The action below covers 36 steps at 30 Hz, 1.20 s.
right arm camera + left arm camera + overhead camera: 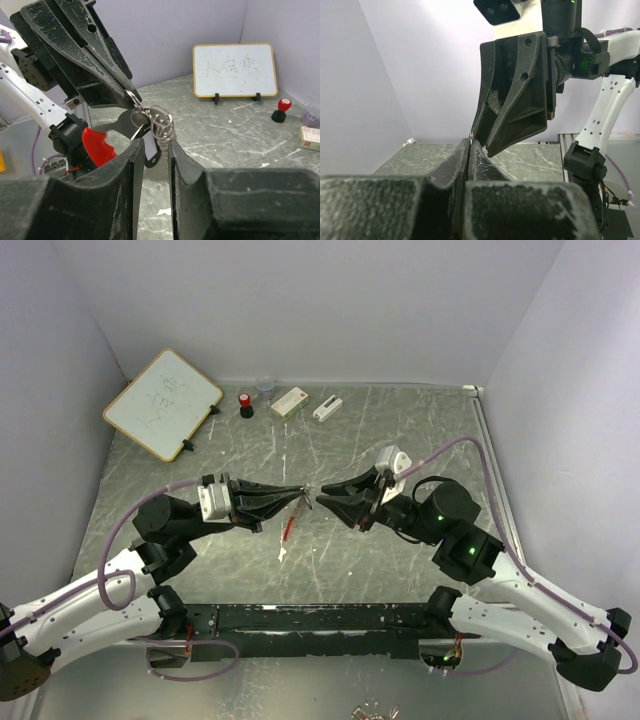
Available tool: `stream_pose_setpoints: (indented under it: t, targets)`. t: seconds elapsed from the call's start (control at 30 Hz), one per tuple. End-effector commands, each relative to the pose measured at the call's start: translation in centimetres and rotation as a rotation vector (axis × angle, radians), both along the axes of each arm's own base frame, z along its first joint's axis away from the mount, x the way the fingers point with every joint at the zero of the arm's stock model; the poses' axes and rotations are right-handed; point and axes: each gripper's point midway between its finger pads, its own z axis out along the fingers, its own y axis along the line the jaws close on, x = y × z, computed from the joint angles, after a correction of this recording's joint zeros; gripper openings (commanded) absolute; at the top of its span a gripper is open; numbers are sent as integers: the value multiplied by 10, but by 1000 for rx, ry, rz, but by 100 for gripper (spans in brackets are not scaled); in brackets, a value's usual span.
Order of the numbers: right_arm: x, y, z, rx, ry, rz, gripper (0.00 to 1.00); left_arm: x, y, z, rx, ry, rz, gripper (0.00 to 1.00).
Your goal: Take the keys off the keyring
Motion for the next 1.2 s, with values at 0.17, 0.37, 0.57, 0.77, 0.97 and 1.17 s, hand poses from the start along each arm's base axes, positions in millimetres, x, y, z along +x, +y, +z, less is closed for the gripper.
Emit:
stream_pose_setpoints:
  t: [0.17, 0.37, 0.57, 0.77, 0.97, 1.17]
  targets:
    - [-1, 8, 9, 27, -2, 30, 25, 4, 5, 13, -80, -22, 21, 7]
    - [2, 14, 9, 26, 0, 36, 24, 3, 4, 10, -87, -14, 11, 7]
    - [1, 18, 13, 34, -8, 57, 24, 4, 2, 7, -84, -4, 3, 7]
    - [-4, 17, 19, 39, -13, 75, 25, 9, 1, 3, -80, 10, 24, 7]
    - [-7, 11, 20, 40, -11, 71, 25, 13, 4, 3, -80, 11, 52, 7]
    - [-7, 14, 14, 35, 12, 80, 25, 13, 6, 6, -98, 11, 52, 7]
